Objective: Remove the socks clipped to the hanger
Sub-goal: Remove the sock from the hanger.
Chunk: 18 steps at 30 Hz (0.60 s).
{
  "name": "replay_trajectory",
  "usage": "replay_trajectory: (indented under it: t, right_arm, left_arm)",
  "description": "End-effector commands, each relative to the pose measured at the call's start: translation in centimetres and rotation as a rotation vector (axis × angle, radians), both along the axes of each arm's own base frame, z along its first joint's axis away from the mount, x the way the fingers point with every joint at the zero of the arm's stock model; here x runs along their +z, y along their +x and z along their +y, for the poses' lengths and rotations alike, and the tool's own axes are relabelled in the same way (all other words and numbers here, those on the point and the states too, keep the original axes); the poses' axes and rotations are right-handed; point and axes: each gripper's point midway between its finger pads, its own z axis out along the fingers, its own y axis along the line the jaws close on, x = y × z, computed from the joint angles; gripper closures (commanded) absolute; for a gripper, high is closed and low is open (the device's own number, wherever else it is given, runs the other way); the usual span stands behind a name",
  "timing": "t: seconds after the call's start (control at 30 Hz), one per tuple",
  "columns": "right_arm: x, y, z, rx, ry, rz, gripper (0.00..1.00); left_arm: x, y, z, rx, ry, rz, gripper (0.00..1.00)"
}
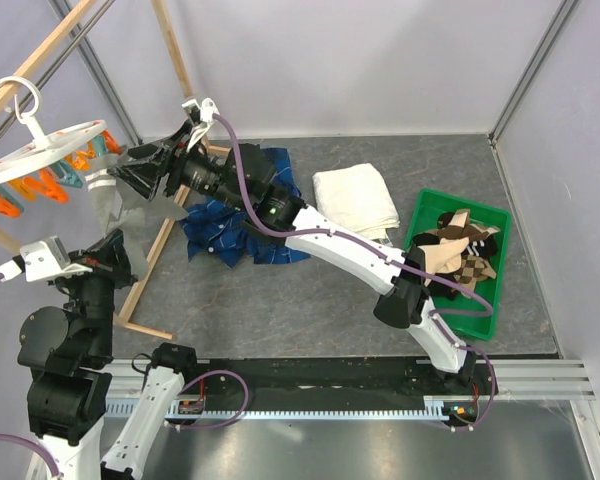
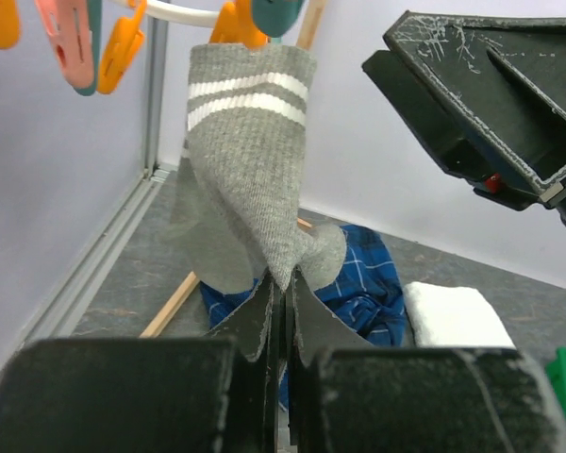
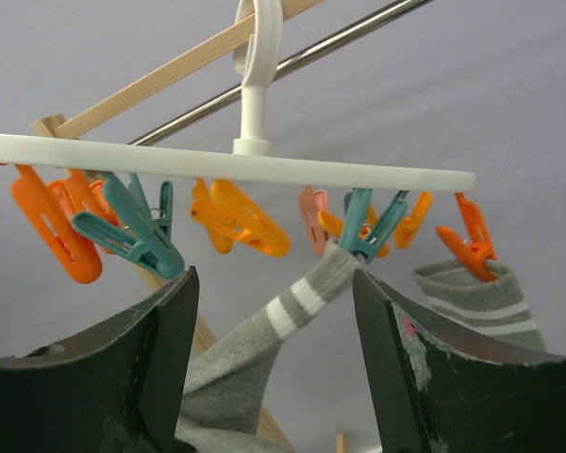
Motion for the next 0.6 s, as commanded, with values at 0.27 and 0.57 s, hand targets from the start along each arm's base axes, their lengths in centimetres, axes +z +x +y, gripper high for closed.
replay_trajectory:
  t: [0.27, 0.57]
  right_arm:
    - [-1.5, -1.4, 1.2, -0.043, -0.022, 0.077, 0.29]
    - [-1.8, -1.7, 2.1, -0.01, 0.009, 0.075, 0.39]
  left_arm:
    - [0.7, 0.0, -1.9, -0.103, -0.07, -0.021, 0.98]
    - [0.5, 0.4, -2.6, -0.137, -0.074, -0.006, 0.98]
